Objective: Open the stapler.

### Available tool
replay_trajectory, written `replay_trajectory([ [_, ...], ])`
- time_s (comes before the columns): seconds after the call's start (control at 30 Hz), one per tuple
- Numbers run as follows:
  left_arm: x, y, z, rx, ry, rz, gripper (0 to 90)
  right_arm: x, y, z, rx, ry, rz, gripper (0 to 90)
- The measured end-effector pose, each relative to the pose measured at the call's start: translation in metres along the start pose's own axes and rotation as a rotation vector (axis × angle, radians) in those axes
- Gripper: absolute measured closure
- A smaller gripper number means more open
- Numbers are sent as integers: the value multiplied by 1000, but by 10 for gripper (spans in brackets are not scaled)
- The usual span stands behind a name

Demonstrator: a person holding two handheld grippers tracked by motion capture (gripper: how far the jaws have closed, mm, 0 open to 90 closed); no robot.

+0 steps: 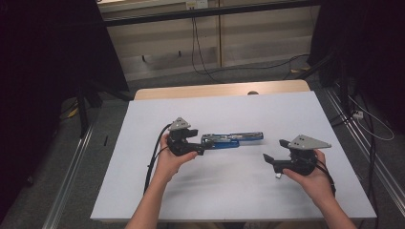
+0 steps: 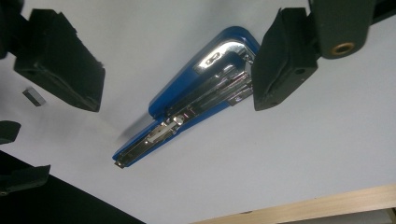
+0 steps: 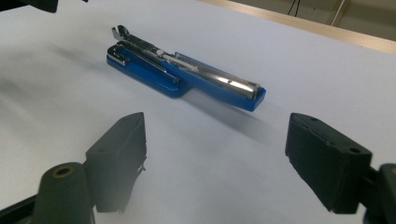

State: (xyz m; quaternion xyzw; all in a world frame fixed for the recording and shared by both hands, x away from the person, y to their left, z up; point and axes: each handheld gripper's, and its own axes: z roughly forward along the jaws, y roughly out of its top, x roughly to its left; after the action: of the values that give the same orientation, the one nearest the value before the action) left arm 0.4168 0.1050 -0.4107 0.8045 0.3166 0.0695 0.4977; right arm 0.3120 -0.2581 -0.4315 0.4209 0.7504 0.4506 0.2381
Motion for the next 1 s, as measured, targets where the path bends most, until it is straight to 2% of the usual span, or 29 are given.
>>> replay_trajectory([
  [0.27,-1,-1,-3,7,2,6,118,-2,-10,-7,7,4,30,160],
  [0.43,-1,-4,-7,15,-1,7,100,0,-16,-10,20,16,14,141],
  [1.0,4,-22,-38,18,14,41,65,2,-28,-22,53,23,10,139],
])
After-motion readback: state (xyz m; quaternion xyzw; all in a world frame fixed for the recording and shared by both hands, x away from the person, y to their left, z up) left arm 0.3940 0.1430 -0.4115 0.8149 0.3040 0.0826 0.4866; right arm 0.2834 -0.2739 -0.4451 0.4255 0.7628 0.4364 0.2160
